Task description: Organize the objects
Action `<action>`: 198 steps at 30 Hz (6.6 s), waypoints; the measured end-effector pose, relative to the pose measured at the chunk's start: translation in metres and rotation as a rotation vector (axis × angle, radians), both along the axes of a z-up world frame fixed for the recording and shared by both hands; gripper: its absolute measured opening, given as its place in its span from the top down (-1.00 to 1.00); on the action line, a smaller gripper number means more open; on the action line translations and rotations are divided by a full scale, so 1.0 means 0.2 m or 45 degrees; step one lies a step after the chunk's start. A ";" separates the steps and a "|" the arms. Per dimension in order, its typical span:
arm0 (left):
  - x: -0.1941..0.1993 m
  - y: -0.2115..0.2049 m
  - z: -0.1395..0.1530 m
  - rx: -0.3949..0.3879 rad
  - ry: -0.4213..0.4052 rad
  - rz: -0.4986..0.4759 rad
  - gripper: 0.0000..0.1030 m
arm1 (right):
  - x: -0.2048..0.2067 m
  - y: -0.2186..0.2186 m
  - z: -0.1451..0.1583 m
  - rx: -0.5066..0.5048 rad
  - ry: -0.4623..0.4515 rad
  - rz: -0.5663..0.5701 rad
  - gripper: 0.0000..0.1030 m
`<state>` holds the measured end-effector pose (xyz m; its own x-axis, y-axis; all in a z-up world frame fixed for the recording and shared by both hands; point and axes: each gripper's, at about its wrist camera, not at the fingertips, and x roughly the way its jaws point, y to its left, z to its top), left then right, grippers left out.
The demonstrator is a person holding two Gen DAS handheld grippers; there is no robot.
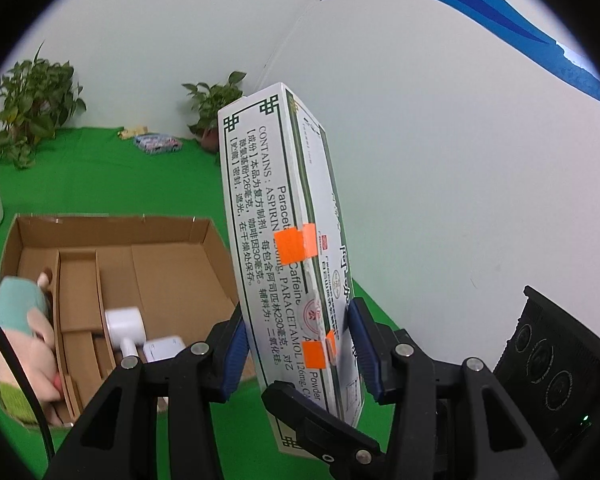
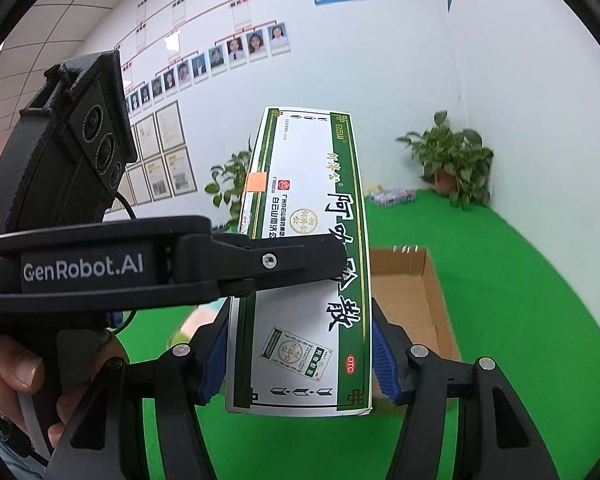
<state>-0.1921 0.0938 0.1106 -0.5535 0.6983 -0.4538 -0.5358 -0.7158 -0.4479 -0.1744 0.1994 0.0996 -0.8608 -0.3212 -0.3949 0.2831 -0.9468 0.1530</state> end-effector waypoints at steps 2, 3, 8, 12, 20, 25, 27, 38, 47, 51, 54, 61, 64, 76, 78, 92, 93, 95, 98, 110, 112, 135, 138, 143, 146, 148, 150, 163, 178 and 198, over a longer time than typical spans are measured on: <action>-0.03 0.00 0.05 -0.007 0.008 0.009 0.10 | -0.04 0.03 0.07 -0.002 0.004 0.010 -0.11; -0.06 0.00 0.07 -0.013 0.009 0.012 0.10 | -0.07 0.04 0.10 -0.001 0.004 0.017 -0.11; -0.17 0.00 0.11 -0.015 -0.022 0.029 0.10 | -0.20 0.10 0.22 0.015 -0.015 0.033 -0.11; -0.27 0.01 0.08 -0.035 -0.066 0.042 0.10 | -0.34 0.12 0.24 0.005 -0.098 0.058 -0.11; -0.51 0.11 -0.20 -0.094 -0.217 0.027 0.10 | -0.65 0.20 0.02 -0.034 -0.312 0.073 -0.11; -0.65 0.14 -0.44 -0.099 -0.346 0.003 0.10 | -0.80 0.28 -0.20 -0.044 -0.437 0.061 -0.11; -0.69 0.16 -0.54 -0.104 -0.393 -0.003 0.10 | -0.83 0.29 -0.32 -0.054 -0.490 0.055 -0.11; -0.88 0.22 -1.06 -0.098 -0.682 -0.031 0.10 | -1.00 0.36 -0.84 -0.081 -0.793 0.024 -0.11; -0.91 0.24 -1.16 -0.168 -0.733 -0.040 -0.03 | -1.02 0.34 -1.05 0.074 -0.889 -0.057 -0.11; -0.88 0.13 -1.05 -0.215 -0.657 0.050 -0.03 | -1.04 0.34 -1.06 0.082 -0.899 -0.093 -0.11; -0.79 0.01 -0.94 -0.239 -0.565 0.125 -0.03 | -1.07 0.34 -1.08 0.087 -0.919 -0.097 -0.13; -0.49 -0.25 -0.68 -0.301 -0.264 0.322 -0.07 | -1.05 0.28 -1.11 0.165 -0.928 -0.090 -0.20; -0.41 -0.35 -0.64 -0.349 -0.165 0.408 -0.07 | -1.04 0.27 -1.11 0.179 -0.917 -0.092 -0.22; -0.26 -0.53 -0.80 -0.505 -0.056 0.621 -0.08 | -0.92 0.20 -0.93 0.198 -0.774 -0.102 -0.79; -0.17 -0.56 -0.80 -0.498 -0.019 0.638 -0.10 | -0.86 0.18 -0.88 0.201 -0.684 -0.098 -0.82; -0.11 -0.50 -0.84 -0.540 0.107 0.714 -0.26 | -1.01 0.25 -1.05 0.163 -0.861 -0.214 -0.31; -0.11 -0.50 -0.84 -0.536 0.105 0.712 -0.26 | -1.01 0.25 -1.06 0.182 -0.860 -0.225 -0.30; -0.11 -0.51 -0.84 -0.535 0.102 0.706 -0.26 | -0.99 0.24 -1.06 0.196 -0.846 -0.230 -0.25; -0.11 -0.50 -0.84 -0.547 0.106 0.701 -0.26 | -0.97 0.23 -1.03 0.176 -0.851 -0.213 -0.22; -0.07 -0.52 -0.85 -0.472 0.139 0.757 -0.33 | -0.77 0.19 -0.85 0.143 -0.633 -0.195 -0.83; -0.06 -0.50 -0.86 -0.492 0.161 0.771 -0.36 | -0.64 0.15 -0.79 0.122 -0.456 -0.178 -0.99; -0.07 -0.39 -0.96 -0.603 0.159 0.827 -0.62 | -0.47 -0.04 -0.92 0.262 -0.154 -0.269 -0.99; -0.07 -0.39 -0.96 -0.602 0.158 0.827 -0.63 | -0.48 -0.03 -0.92 0.262 -0.155 -0.269 -0.99; -0.07 -0.39 -0.96 -0.602 0.158 0.827 -0.63 | -0.47 -0.04 -0.92 0.262 -0.155 -0.270 -0.99; -0.06 -0.39 -0.97 -0.604 0.157 0.828 -0.63 | -0.47 -0.04 -0.92 0.261 -0.155 -0.270 -0.99; -0.07 -0.38 -0.97 -0.609 0.157 0.829 -0.63 | -0.47 -0.03 -0.92 0.259 -0.155 -0.270 -0.99; -0.07 -0.38 -0.97 -0.618 0.155 0.834 -0.63 | -0.47 -0.03 -0.92 0.257 -0.155 -0.270 -0.99; -0.06 -0.38 -0.97 -0.622 0.154 0.833 -0.64 | -0.46 -0.03 -0.92 0.257 -0.155 -0.271 -0.99; -0.07 -0.38 -0.97 -0.621 0.154 0.834 -0.64 | -0.46 -0.03 -0.92 0.257 -0.155 -0.272 -0.99; -0.07 -0.38 -0.97 -0.628 0.151 0.834 -0.64 | -0.46 -0.04 -0.93 0.257 -0.155 -0.274 -0.99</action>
<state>-0.2064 0.0177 -0.0832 -0.8426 -0.0460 -0.5365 0.0339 -0.9989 0.0324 -0.2672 0.1921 -0.0855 -0.8429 -0.0418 -0.5365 0.0645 -0.9976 -0.0236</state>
